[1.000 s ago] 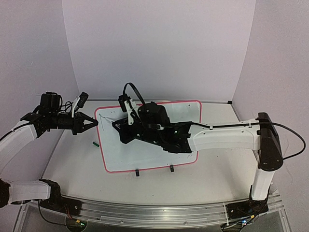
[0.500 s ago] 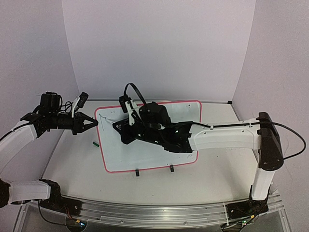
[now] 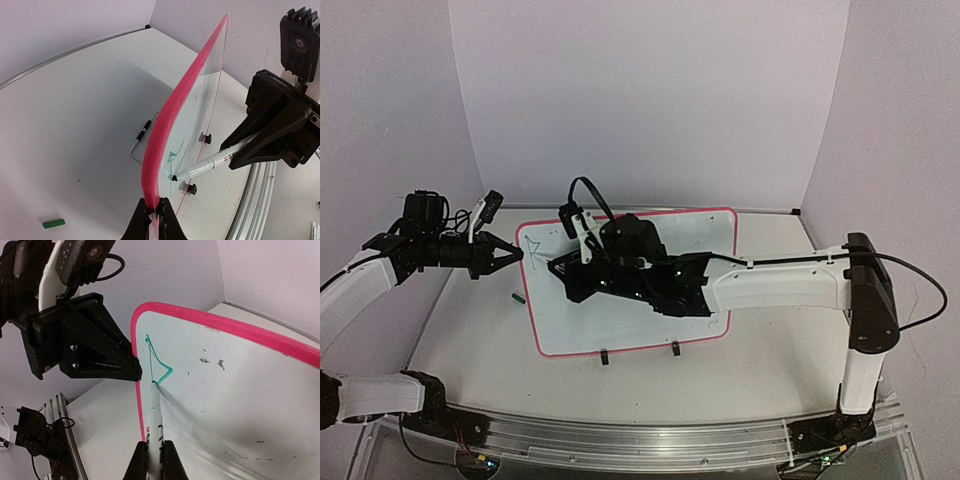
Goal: Write a sentence on the whiteboard
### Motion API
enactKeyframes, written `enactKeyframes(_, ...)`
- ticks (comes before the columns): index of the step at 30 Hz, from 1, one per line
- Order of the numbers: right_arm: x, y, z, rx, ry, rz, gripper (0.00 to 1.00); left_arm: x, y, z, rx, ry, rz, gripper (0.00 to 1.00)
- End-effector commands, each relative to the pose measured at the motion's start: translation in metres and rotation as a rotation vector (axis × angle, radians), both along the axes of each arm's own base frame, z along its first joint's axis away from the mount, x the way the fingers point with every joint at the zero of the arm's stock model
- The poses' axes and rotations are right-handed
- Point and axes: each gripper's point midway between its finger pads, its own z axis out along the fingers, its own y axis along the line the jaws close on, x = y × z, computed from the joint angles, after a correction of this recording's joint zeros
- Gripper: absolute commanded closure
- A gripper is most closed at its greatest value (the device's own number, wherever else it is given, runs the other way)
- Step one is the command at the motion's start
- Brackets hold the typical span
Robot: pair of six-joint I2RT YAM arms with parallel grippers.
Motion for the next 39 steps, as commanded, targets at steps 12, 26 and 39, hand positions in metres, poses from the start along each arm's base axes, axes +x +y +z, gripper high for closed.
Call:
enactKeyframes(12,0.01,-0.033,0.019,0.036,-0.03,-0.122,1.0,-0.002,0.002,-0.008,0.035,0.008,0.008,1.0)
enactKeyframes(26,-0.001,-0.016,-0.004,0.009,0.022,-0.051,1.0,-0.002,0.003,-0.008,0.037,0.006,0.011,1.0)
enactKeyframes(39,-0.008,0.0,-0.012,-0.001,0.031,-0.008,1.0,-0.002,0.003,-0.007,0.038,0.0,0.012,1.0)
